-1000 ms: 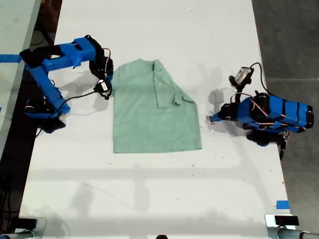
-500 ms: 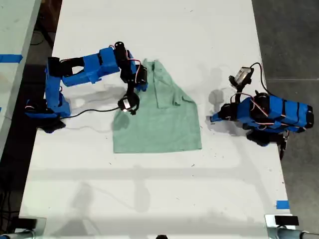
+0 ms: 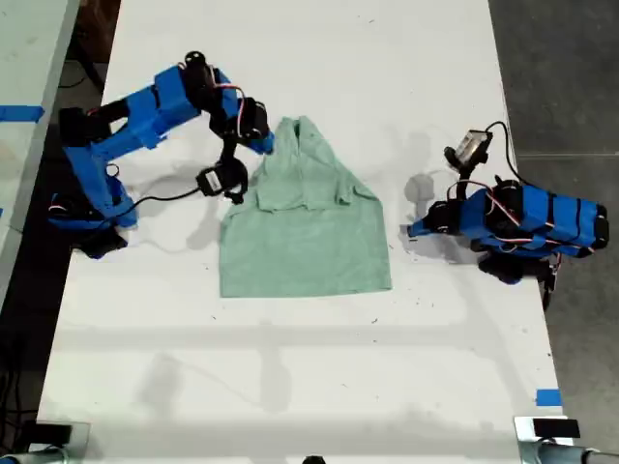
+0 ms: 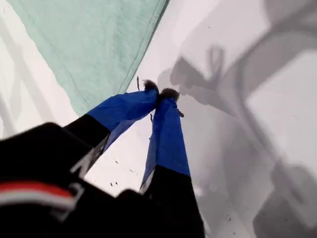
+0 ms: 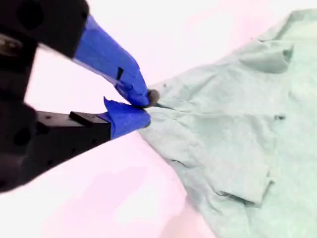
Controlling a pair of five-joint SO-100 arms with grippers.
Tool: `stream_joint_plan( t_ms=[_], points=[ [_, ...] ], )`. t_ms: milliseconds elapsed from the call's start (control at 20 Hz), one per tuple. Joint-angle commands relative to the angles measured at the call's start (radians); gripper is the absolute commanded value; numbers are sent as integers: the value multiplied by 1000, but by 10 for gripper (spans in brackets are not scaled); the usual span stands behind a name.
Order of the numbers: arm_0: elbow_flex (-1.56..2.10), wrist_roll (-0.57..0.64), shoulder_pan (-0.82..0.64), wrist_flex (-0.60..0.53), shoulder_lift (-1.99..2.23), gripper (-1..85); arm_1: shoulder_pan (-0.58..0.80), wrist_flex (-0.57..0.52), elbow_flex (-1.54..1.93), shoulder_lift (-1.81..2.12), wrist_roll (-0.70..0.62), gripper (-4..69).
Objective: Fold t shirt
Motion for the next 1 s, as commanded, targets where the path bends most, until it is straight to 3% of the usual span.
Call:
stream_joint_plan(
  t_ms=[0,250,450,600,750,850,950],
  points=[
    [262,-28,-26,-23,449,-2,-11,3,34,11,12,19],
    [962,-261,213,-339,1035,-2,-12,3,34,11,14,19],
    [1525,-397,307,-540,1483,17,-12,3,34,11,14,19],
    [1882,-465,354,-492,1965,27,-12,3,34,11,14,19],
    [1951,-469,376,-465,1950,47,-11,3,34,11,17,19],
    [2014,-508,383,-505,1954,163,-11,5,34,11,20,19],
    [2074,-600,373,-522,1953,200,-9,5,34,11,20,19]
  ],
)
